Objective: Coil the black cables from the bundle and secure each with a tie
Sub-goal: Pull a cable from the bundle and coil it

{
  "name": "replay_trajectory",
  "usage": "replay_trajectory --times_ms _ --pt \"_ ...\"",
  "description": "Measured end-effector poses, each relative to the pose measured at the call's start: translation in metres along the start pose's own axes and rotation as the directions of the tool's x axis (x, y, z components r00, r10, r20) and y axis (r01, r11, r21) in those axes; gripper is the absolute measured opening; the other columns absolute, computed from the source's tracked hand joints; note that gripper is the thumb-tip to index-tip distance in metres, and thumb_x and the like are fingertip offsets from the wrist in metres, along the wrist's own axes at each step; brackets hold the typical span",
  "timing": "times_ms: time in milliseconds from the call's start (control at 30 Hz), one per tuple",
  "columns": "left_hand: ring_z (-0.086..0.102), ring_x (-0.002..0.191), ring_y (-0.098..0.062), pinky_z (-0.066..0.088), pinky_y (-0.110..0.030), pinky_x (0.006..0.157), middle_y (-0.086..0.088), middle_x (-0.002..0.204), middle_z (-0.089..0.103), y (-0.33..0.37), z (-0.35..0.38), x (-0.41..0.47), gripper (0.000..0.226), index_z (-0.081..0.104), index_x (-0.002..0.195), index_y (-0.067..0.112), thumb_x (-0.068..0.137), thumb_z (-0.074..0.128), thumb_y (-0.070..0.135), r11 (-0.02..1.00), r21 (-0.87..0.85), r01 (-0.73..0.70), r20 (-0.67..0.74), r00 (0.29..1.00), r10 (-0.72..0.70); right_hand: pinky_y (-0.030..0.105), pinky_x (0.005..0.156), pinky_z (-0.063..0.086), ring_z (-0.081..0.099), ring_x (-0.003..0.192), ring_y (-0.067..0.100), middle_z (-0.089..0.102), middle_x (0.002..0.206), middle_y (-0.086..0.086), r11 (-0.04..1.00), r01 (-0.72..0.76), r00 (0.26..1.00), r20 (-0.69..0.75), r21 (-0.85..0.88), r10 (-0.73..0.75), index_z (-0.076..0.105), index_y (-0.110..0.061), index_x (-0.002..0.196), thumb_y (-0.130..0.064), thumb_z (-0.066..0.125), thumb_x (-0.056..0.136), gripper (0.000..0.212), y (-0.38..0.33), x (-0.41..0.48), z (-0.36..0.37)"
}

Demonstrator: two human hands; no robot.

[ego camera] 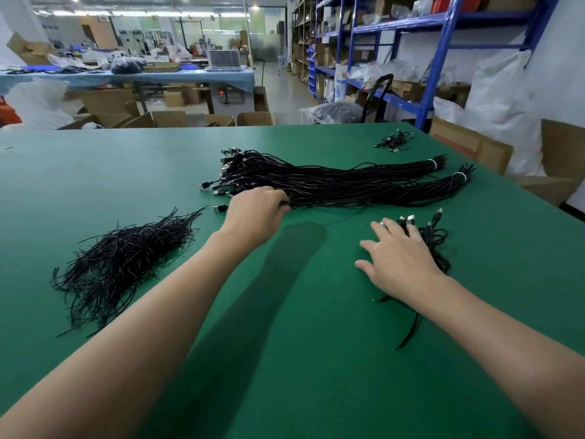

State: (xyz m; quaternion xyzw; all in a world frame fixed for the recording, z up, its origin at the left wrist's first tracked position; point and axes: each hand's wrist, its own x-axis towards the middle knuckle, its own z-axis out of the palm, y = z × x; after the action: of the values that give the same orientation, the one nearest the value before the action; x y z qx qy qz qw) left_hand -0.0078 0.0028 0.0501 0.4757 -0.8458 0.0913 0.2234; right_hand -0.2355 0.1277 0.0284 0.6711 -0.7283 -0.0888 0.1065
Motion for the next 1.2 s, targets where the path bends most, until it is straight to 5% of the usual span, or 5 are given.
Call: replay_trajectory --times_ms 500,567,633,767,1200 --pt "0.065 0.077 -0.026 0.048 -0.034 0.062 0.006 0.082 0.068 0.001 -0.017 -0.036 0.024 0.074 0.095 0.028 0.097 0.06 0.047 0.962 -0.194 0.19 -0.286 0.927 -0.241 0.055 0.118 0.021 0.029 0.147 0.026 0.049 0.149 0.008 0.994 0.026 0.998 -0.058 0.106 -0.02 0.064 -0.021 0.129 -0.056 0.045 0.101 0.049 -0.01 0.005 -0.02" --pt "0.064 0.071 -0.02 0.048 -0.033 0.061 0.009 0.071 0.067 0.013 -0.019 -0.046 0.023 0.074 0.089 0.028 0.095 0.063 0.048 0.914 -0.34 0.219 -0.227 0.925 -0.306 0.042 0.103 0.042 0.052 0.129 0.025 0.063 0.131 0.009 0.785 0.026 1.0 -0.016 0.619 -0.02 0.068 -0.014 0.12 -0.058 0.038 0.103 0.056 -0.032 0.008 -0.027" --pt "0.056 0.059 -0.015 0.041 -0.03 0.057 0.01 0.057 0.06 0.025 -0.022 -0.058 0.022 0.072 0.084 0.029 0.094 0.065 0.047 0.856 -0.462 0.234 -0.146 0.931 -0.333 0.039 0.09 0.051 0.064 0.109 0.026 0.069 0.116 0.012 0.148 -0.223 0.972 0.232 0.963 -0.045 0.064 -0.009 0.114 -0.059 0.034 0.104 0.059 -0.055 0.02 -0.032" --pt "0.042 0.047 -0.009 0.032 -0.029 0.053 0.01 0.046 0.048 0.042 -0.028 -0.085 0.017 0.073 0.088 0.029 0.097 0.062 0.038 0.806 -0.545 0.231 0.072 0.971 -0.23 0.033 0.062 0.06 0.073 0.072 0.022 0.073 0.086 0.014 -0.581 -0.377 0.915 0.389 0.721 -0.111 0.052 -0.002 0.121 -0.044 0.032 0.109 0.049 -0.081 0.047 -0.035" --pt "0.041 0.055 -0.006 0.036 -0.024 0.059 0.013 0.058 0.046 0.02 -0.018 -0.14 0.027 0.072 0.098 0.03 0.107 0.048 0.024 0.604 -0.766 0.222 0.205 0.974 -0.098 0.024 0.057 0.059 0.069 0.056 0.011 0.074 0.071 0.005 -0.676 -0.217 0.957 0.019 0.704 -0.288 0.062 -0.007 0.101 -0.032 0.03 0.111 0.041 -0.121 0.017 -0.127"
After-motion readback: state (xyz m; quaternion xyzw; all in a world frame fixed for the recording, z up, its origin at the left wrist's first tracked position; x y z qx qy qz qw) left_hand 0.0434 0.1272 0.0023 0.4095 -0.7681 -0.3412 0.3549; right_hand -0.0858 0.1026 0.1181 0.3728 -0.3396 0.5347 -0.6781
